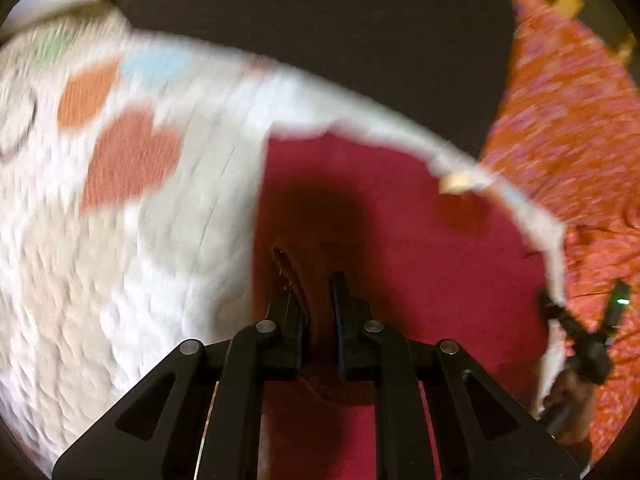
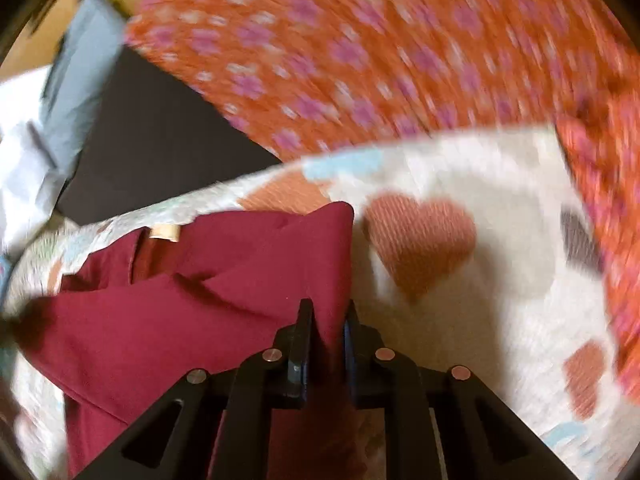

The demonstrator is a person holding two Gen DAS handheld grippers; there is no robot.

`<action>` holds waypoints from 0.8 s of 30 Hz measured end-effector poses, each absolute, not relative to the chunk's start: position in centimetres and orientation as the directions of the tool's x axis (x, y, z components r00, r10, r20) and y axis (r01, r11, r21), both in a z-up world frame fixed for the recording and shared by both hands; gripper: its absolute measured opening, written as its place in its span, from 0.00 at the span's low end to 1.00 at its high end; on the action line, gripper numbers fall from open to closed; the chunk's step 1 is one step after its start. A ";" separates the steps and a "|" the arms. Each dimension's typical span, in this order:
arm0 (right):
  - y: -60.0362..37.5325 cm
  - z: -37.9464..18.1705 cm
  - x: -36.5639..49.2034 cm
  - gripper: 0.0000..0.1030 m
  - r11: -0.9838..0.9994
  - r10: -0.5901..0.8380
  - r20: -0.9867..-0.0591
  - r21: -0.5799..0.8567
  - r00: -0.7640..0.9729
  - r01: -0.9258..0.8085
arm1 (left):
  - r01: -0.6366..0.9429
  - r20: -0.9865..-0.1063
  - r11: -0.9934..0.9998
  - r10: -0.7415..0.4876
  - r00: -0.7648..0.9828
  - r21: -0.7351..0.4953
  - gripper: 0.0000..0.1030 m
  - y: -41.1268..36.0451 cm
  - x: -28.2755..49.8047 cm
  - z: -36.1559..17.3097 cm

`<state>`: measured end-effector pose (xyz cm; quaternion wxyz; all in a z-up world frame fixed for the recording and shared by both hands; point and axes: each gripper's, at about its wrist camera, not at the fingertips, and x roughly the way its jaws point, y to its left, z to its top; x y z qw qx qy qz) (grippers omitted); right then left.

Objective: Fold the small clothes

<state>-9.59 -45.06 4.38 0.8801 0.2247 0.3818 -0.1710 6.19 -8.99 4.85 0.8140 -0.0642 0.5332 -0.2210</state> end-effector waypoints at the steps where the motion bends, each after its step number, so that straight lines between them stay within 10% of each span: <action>1: -45.0 4.2 -9.8 0.12 0.833 -0.131 -0.743 0.277 0.656 0.480 | 0.287 -0.841 0.896 -0.426 0.333 -0.339 0.11 -8.9 6.2 4.3; 24: -37.9 5.4 -4.0 0.23 0.935 -0.037 -0.780 0.193 0.624 0.297 | 0.279 -0.852 0.945 -0.283 0.441 -0.169 0.36 -9.4 5.4 4.7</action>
